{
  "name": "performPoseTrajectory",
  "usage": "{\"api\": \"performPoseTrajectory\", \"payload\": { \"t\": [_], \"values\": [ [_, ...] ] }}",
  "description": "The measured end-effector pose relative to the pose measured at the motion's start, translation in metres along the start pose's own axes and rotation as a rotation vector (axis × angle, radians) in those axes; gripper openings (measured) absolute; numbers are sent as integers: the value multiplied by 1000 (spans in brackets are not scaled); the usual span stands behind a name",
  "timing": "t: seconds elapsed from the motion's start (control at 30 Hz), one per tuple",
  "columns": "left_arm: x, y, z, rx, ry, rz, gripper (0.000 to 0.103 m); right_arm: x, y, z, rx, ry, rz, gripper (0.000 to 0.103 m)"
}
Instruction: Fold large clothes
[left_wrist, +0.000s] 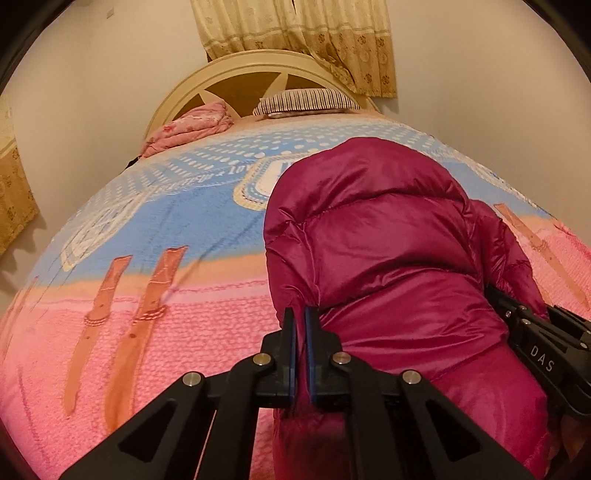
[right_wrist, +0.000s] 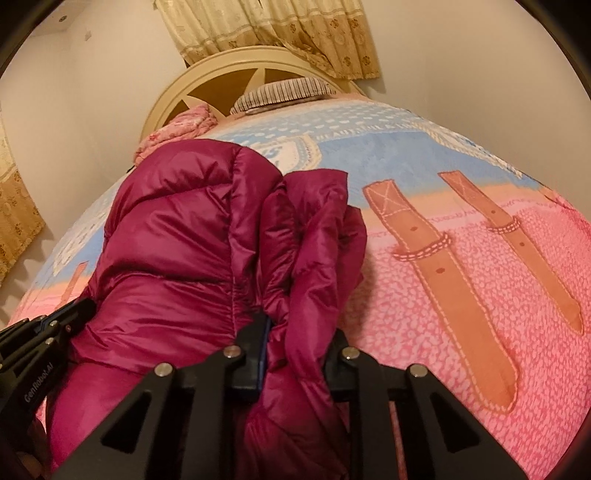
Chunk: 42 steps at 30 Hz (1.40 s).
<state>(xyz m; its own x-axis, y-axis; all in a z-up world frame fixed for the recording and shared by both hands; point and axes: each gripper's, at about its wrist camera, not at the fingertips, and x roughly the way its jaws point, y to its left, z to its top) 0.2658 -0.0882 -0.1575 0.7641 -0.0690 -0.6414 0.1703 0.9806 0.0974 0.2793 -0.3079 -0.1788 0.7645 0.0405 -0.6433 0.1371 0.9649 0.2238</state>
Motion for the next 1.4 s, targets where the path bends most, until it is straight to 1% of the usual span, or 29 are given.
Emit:
{"api": "performPoseTrajectory", "payload": {
  "t": [0.17, 0.33, 0.63, 0.77, 1.03, 1.4],
  "values": [
    [-14, 17, 0, -21, -11, 5, 4, -4, 11, 1, -11, -3, 30, 21],
    [-30, 37, 1, -45, -38, 32, 3, -14, 29, 4, -46, -20, 57, 21],
    [-49, 84, 1, -106, -62, 69, 3, -15, 60, 13, -102, -31, 115, 21],
    [-54, 107, -3, -136, -64, 95, 3, -11, 78, 14, -135, -30, 143, 21],
    [-66, 161, -13, -204, -72, 159, 3, 1, 125, 16, -210, -18, 207, 21],
    [-82, 220, -32, -283, -75, 232, 3, 4, 182, 5, -303, 2, 291, 21]
  ]
}}
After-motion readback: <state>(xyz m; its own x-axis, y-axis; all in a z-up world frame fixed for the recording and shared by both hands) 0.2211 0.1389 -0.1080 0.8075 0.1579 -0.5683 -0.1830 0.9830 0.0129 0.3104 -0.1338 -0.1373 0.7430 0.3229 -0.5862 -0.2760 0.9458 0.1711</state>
